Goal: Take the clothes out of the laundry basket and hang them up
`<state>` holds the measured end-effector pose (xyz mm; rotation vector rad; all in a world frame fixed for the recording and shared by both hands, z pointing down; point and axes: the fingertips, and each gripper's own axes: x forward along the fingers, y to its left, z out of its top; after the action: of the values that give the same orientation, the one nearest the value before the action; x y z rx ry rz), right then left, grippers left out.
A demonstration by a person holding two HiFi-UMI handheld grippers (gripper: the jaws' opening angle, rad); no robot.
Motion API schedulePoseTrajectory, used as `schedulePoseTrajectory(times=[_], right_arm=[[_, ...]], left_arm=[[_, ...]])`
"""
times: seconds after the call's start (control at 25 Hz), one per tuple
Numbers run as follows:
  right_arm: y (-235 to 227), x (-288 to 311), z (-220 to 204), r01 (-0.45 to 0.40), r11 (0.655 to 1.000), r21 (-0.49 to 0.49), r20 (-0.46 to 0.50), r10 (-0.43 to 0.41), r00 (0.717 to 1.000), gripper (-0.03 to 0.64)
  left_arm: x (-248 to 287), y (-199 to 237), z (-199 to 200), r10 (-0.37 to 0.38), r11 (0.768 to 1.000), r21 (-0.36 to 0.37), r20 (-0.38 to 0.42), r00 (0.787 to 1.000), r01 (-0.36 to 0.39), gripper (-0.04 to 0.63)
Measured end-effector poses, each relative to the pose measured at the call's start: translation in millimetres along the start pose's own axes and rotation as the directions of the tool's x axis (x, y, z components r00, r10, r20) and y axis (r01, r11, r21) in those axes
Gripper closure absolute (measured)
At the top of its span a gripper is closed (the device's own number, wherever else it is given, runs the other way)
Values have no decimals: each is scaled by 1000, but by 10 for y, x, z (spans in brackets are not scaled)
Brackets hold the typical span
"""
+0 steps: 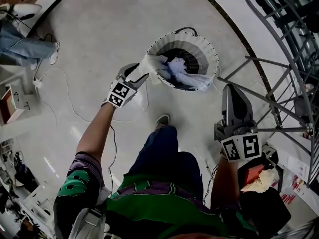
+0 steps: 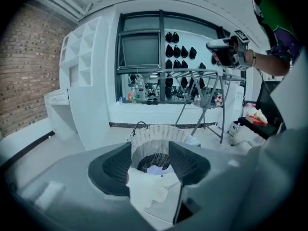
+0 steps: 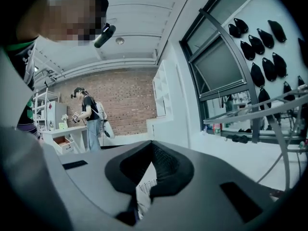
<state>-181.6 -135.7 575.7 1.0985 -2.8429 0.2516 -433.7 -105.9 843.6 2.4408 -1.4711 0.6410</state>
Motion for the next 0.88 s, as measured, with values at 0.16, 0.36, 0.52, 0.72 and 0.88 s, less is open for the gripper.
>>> schedulePoseTrajectory(times=[0.16,0.36,0.52,0.72,0.88], right_arm=[[-129,230,-405,-5,1000,5,-15,5,1000,617],[-263,377,-801,2,1000,7,-25,-2,1000,617],[-350,403,-1093,6,1000,18,-55,-5,998,617],[-484,403,-1386,21,999,28,-97,-19,995,617],[-471,467,-1458,17,999,50,-115,-11,993,617]], left_arm=[[421,189,-517,-6,1000,-12,-42,999,6,350],[885,335,-1092,-39,999,27,-115,993,42,332],[1177,396,-1531,-70,993,74,-214,974,87,316],[1377,425,-1653,-81,993,65,-221,972,98,304],[1404,413,-1681,-93,994,27,-234,968,102,336]])
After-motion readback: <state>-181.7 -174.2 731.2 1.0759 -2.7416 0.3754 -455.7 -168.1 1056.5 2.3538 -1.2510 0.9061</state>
